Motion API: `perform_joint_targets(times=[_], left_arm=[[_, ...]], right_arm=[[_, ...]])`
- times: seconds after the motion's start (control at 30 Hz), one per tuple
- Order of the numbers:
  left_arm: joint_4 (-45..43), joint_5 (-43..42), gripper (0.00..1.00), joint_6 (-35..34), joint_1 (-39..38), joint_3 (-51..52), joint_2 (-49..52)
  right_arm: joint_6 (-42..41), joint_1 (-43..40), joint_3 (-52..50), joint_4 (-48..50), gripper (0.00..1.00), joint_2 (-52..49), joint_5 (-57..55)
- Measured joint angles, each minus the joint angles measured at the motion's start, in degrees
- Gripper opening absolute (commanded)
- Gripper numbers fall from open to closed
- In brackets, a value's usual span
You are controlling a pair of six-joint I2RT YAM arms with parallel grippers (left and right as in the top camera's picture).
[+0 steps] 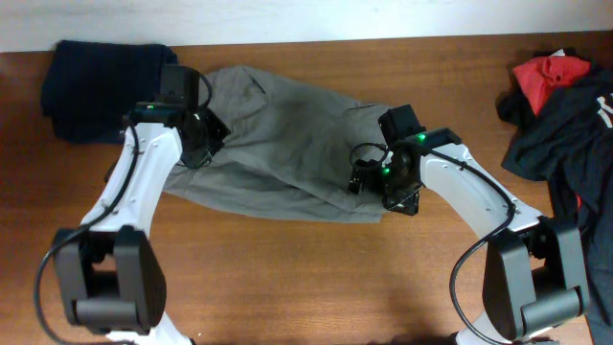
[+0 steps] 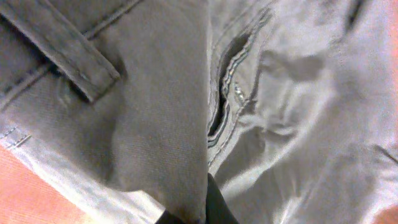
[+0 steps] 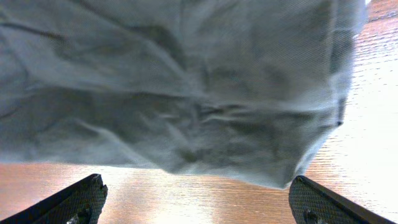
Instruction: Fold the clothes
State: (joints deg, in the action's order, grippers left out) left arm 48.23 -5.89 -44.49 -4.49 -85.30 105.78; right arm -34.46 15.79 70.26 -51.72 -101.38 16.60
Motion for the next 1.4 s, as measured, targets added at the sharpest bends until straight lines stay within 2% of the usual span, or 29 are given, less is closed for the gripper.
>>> perform_joint_targets(times=[0.43,0.73,1.07,1.4], left_arm=[[9.86,-0.13,0.01,1.84,0.0,-0.55,-2.27],[21.27,-0.17,0.01,3.37,0.0,-0.59,-2.27],[20.59,-0.17,0.01,4.44,0.0,-0.59,-2.27],[20.55,-0.17,0.01,4.44,0.0,-0.59,-2.27]], right_arm=[[0.02,0.0,0.0,-0.5,0.98,0.0,-0.02],[0.02,0.0,-0.02,-1.44,0.99,0.0,0.0],[-0.61,0.0,-0.02,-4.04,0.98,0.0,-0.02],[-7.48,0.0,-3.06,-0.81,0.98,0.0,0.0]])
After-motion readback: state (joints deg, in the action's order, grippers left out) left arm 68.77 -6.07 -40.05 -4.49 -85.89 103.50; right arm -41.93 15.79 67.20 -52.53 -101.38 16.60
